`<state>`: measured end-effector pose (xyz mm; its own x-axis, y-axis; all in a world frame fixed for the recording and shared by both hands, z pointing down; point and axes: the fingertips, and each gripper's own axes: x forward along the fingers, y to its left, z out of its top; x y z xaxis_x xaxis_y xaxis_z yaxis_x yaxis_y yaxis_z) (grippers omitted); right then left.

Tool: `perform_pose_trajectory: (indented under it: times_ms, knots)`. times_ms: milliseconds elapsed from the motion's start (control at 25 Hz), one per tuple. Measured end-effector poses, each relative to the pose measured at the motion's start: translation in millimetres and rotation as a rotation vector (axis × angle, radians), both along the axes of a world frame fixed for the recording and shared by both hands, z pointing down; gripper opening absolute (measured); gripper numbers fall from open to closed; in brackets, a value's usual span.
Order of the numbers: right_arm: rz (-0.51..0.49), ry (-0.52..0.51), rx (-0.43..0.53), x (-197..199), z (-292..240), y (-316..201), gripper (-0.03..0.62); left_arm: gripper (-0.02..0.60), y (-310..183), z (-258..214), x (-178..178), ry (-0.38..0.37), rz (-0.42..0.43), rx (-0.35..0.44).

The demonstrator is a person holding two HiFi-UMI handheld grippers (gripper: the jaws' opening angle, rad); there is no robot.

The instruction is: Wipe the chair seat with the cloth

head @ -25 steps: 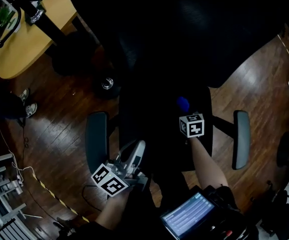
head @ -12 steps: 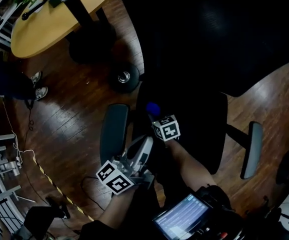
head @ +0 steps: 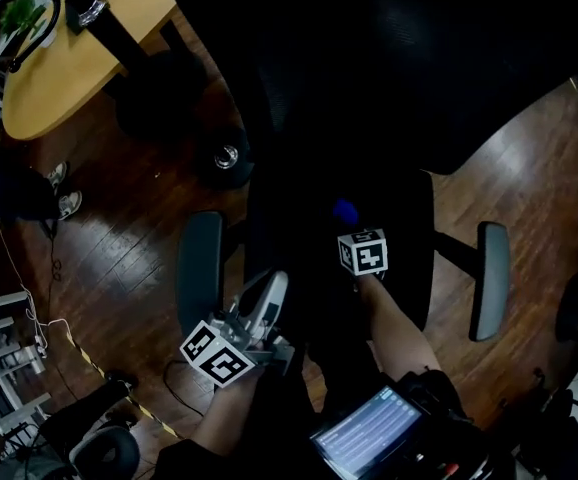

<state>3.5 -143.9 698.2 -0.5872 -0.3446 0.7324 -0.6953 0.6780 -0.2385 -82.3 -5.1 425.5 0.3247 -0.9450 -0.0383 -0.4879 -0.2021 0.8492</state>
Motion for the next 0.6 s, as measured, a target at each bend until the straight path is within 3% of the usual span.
perform_pose_trajectory:
  times_ms: [360,600]
  knots:
    - [0.263,0.133,0.021,156,-14,-28,0.049,-0.006,-3,3,33,-0.011,0.060,-0.024]
    - [0.289,0.148,0.031,180,-15,-31,0.049,-0.006,-2,3,48,-0.008,0.083,-0.022]
